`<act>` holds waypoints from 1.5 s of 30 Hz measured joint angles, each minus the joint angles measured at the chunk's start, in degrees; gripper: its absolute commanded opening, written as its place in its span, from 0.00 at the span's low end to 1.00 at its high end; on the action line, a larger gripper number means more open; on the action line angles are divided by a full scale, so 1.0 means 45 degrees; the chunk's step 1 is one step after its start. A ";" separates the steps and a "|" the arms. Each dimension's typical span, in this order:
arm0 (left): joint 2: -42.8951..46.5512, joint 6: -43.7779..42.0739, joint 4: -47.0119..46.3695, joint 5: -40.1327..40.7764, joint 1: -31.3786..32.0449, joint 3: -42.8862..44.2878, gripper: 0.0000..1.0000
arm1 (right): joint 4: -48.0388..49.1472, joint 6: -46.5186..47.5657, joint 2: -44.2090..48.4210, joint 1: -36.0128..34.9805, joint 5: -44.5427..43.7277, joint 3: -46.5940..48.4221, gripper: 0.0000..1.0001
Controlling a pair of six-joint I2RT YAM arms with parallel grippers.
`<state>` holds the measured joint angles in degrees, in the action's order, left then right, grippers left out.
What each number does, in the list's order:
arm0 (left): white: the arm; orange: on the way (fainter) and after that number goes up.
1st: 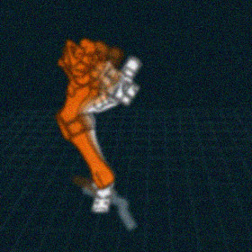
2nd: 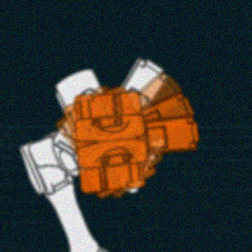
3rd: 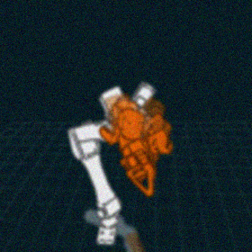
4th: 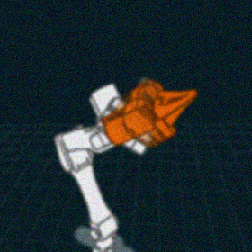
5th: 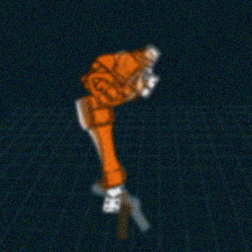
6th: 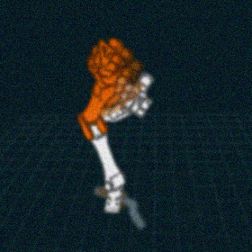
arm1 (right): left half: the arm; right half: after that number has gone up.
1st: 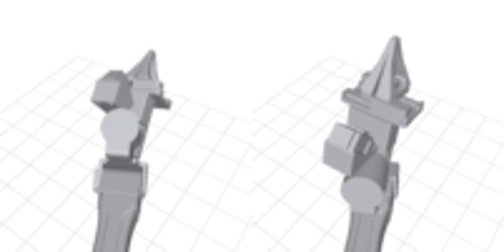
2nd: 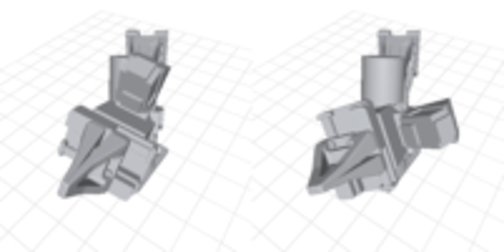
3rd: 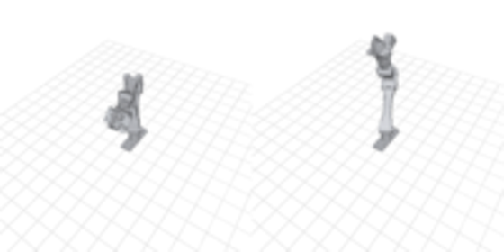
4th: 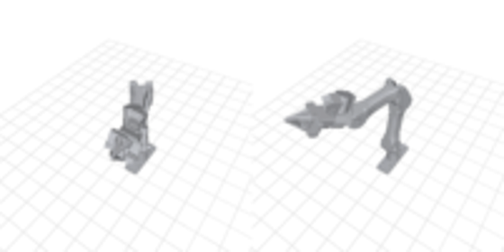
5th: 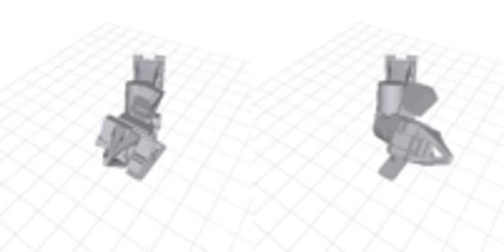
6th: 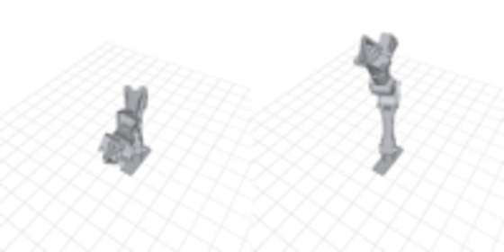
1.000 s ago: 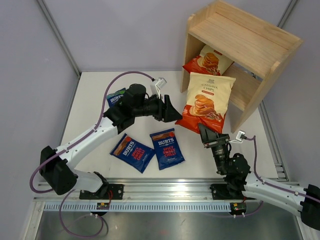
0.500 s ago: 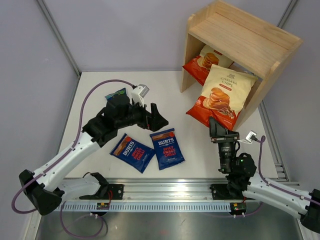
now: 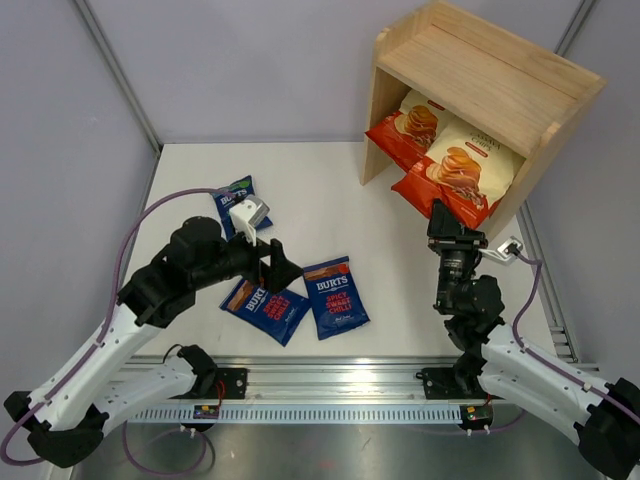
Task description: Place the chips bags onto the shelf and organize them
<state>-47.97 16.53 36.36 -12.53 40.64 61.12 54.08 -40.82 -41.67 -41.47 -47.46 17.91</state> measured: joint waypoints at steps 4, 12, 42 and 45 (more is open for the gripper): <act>0.0840 -0.0423 0.0345 0.0107 0.0000 -0.0967 0.99 | -0.0729 -0.0189 0.0005 0.0627 0.0330 0.0529 0.03; 0.1627 -0.0636 0.0491 0.0117 0.0000 -0.2215 0.99 | -0.2458 -0.1127 -0.0131 0.2429 0.1069 0.0767 0.04; 0.2754 -0.0772 0.0554 -0.0029 0.0000 -0.3094 0.99 | -0.1617 -0.4012 -0.4075 0.4935 0.0991 0.0758 0.16; 0.2754 -0.0767 0.0559 -0.0034 0.0000 -0.3094 0.99 | -0.1889 -0.4371 -0.4172 0.5168 0.0996 0.0874 0.17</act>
<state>-35.57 13.08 38.87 -12.69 40.64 47.20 45.58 -60.49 -60.45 -18.22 -42.98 21.85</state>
